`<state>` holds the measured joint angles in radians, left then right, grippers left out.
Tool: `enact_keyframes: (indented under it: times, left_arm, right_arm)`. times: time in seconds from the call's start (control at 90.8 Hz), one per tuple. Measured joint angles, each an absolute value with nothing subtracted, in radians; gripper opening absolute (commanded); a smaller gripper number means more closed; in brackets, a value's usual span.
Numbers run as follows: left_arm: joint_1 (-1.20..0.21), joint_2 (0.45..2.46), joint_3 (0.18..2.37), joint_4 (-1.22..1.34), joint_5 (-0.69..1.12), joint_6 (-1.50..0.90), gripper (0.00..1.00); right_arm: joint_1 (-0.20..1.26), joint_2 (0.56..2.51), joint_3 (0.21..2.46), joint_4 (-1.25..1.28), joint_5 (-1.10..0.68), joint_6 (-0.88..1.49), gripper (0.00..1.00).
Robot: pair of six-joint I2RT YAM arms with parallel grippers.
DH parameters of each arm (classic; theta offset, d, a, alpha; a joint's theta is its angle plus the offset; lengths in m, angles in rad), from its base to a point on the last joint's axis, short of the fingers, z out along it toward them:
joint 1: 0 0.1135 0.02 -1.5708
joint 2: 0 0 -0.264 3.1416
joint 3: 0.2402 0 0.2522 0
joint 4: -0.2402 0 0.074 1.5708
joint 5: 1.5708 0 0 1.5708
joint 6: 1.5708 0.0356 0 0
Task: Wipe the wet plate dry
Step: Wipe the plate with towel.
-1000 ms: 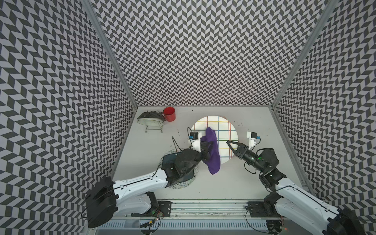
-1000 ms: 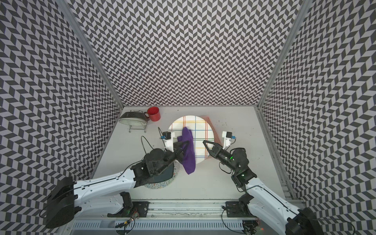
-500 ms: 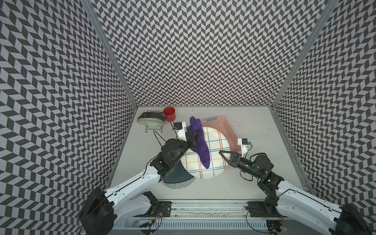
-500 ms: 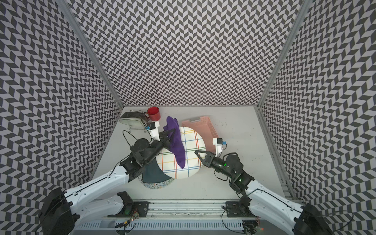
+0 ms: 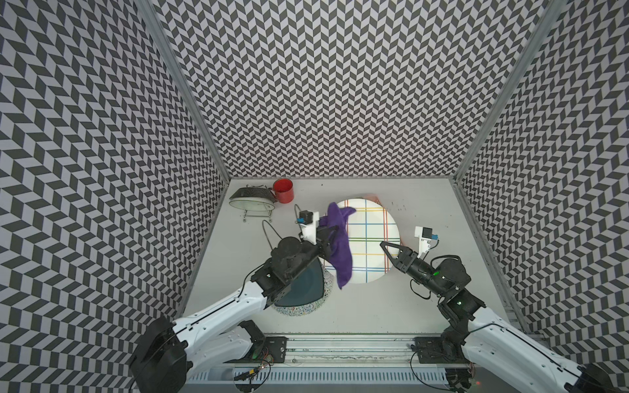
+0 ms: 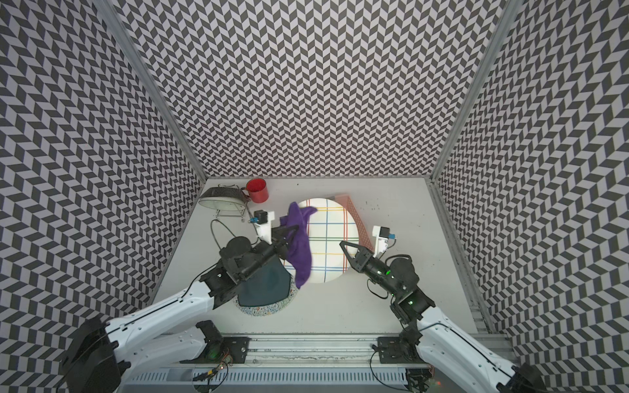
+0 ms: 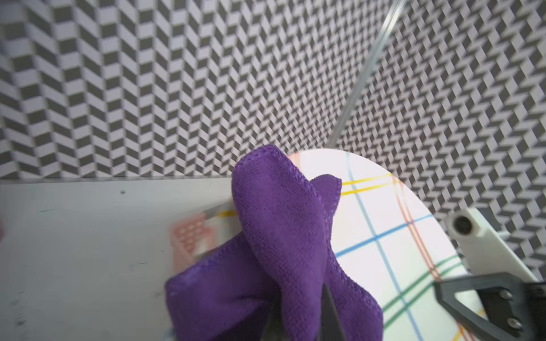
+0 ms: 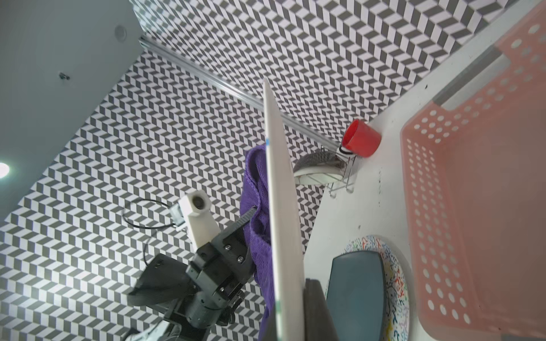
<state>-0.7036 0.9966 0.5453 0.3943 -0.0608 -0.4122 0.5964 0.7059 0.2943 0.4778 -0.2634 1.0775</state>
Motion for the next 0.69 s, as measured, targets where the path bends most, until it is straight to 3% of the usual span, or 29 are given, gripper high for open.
enact_keyframes:
  times: [0.297,0.419,0.562,0.694]
  left_arm:
    - [-0.675,1.089,0.596,0.295,-0.026,-0.385,0.00]
    - [-0.789,1.210,0.750,0.248,-0.030,-0.299,0.00]
    - [-0.961,1.283,0.775,0.287,-0.050,-0.270,0.00]
    - [-0.874,1.182,0.632,0.338,0.026,-0.355,0.00]
  right_arm:
    - [0.685,0.820,0.289,0.493,-0.200,1.056,0.00]
    - [0.695,0.850,0.284,0.542,-0.204,1.073,0.00]
    - [0.579,0.854,0.285,0.577,-0.272,1.121,0.00]
    - [0.434,0.836,0.285,0.568,-0.330,1.171,0.00]
